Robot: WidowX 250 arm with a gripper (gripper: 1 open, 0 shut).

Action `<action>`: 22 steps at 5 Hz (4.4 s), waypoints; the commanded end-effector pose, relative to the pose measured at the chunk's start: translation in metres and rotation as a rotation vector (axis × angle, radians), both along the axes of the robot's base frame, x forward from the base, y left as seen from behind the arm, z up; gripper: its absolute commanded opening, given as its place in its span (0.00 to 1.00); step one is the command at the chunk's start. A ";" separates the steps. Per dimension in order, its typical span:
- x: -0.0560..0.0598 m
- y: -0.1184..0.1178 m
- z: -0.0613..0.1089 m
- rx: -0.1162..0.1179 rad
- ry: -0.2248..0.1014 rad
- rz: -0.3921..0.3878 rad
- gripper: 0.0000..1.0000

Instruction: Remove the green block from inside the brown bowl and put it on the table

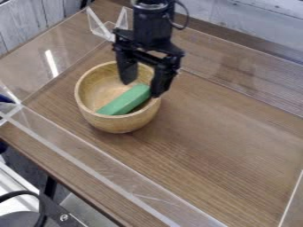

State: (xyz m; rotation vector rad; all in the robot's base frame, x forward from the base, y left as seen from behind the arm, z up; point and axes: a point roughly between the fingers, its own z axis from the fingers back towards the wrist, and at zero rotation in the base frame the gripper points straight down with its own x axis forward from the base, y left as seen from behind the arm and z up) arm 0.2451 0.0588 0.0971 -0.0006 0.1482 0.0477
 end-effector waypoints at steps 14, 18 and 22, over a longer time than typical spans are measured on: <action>0.021 0.049 -0.033 0.004 -0.012 -0.038 1.00; 0.024 0.050 -0.039 0.000 -0.006 -0.041 0.00; 0.024 0.048 -0.030 0.003 -0.029 -0.038 0.00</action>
